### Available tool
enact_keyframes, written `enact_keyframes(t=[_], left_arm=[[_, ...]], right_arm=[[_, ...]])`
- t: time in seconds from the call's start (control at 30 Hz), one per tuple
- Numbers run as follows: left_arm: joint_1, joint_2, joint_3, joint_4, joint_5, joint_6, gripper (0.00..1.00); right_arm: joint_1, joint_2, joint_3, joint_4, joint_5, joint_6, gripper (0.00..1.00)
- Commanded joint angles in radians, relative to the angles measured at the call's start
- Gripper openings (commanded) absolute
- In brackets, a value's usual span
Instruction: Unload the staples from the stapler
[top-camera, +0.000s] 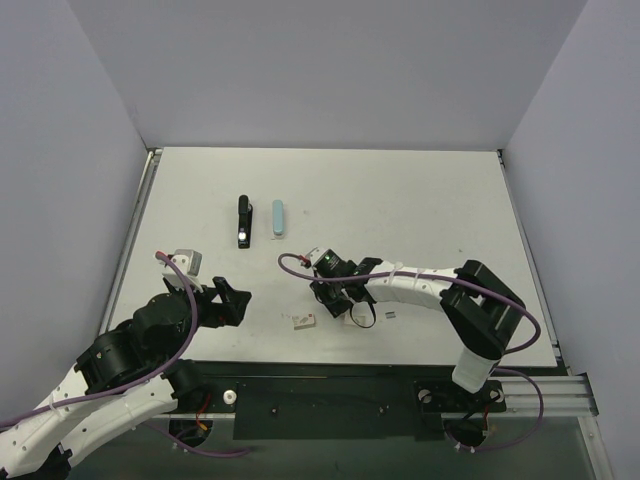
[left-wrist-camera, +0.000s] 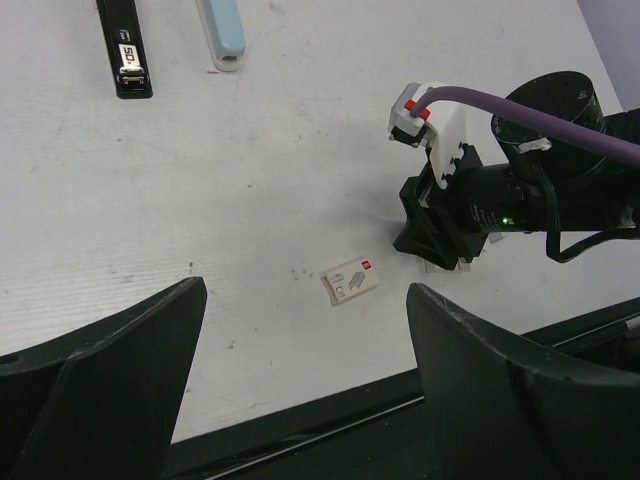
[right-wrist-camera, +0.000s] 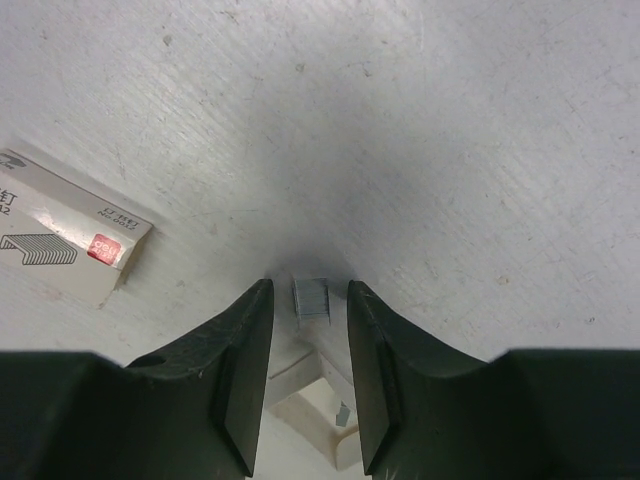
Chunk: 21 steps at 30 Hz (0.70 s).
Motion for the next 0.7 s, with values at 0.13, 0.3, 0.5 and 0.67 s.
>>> enact_keyframes(t=[0.13, 0.3, 0.5, 0.67], left_arm=[[-0.003, 0.002, 0.035, -0.009, -0.01, 0.01, 0.92], [-0.003, 0.0, 0.035, -0.011, -0.01, 0.008, 0.92], [-0.003, 0.0, 0.035, -0.011, -0.011, 0.008, 0.92], [-0.003, 0.003, 0.036, -0.009, -0.013, 0.01, 0.92]], right_arm=[[-0.015, -0.024, -0.037, -0.075, 0.056, 0.031, 0.31], [-0.015, -0.017, -0.037, -0.071, 0.052, 0.04, 0.26], [-0.015, -0.023, -0.033, -0.075, 0.044, 0.044, 0.2], [-0.015, -0.032, -0.021, -0.08, 0.038, 0.057, 0.16]])
